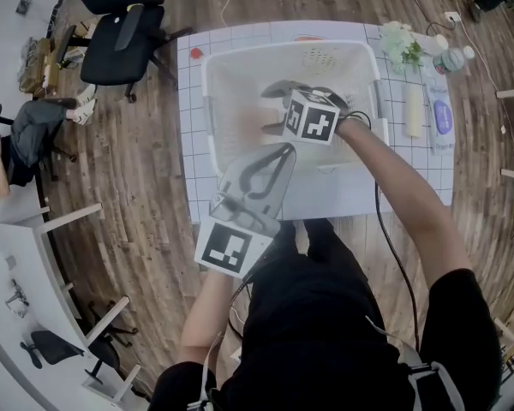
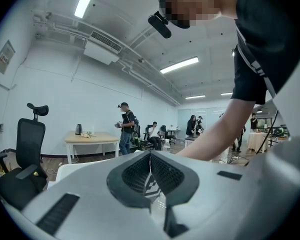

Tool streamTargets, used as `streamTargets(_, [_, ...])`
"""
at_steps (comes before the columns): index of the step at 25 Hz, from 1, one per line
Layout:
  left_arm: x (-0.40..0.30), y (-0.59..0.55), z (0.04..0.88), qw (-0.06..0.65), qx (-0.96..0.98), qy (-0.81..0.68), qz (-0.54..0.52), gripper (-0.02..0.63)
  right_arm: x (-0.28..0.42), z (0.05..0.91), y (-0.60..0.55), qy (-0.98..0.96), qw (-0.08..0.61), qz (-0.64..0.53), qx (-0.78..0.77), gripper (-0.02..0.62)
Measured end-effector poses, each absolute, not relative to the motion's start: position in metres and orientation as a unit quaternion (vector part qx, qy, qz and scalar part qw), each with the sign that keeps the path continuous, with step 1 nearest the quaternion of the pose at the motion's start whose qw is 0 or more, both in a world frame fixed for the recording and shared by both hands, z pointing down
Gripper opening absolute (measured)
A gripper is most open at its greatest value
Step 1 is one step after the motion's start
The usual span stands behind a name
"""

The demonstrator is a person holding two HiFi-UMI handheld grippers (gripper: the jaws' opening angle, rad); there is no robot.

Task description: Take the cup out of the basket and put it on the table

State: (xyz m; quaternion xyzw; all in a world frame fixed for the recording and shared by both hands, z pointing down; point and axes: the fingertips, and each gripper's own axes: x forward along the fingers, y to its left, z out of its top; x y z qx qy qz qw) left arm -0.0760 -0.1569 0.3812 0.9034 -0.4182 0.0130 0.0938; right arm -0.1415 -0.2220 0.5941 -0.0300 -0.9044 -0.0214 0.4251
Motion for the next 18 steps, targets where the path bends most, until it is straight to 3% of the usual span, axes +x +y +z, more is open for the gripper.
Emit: streamTargets(18, [-0.093,-0.158,0.399,0.116,0.898,-0.424,0.027,0.011,-0.167,0.660,-0.213,-0.876,0.477,-0.018,-0.062,0.320])
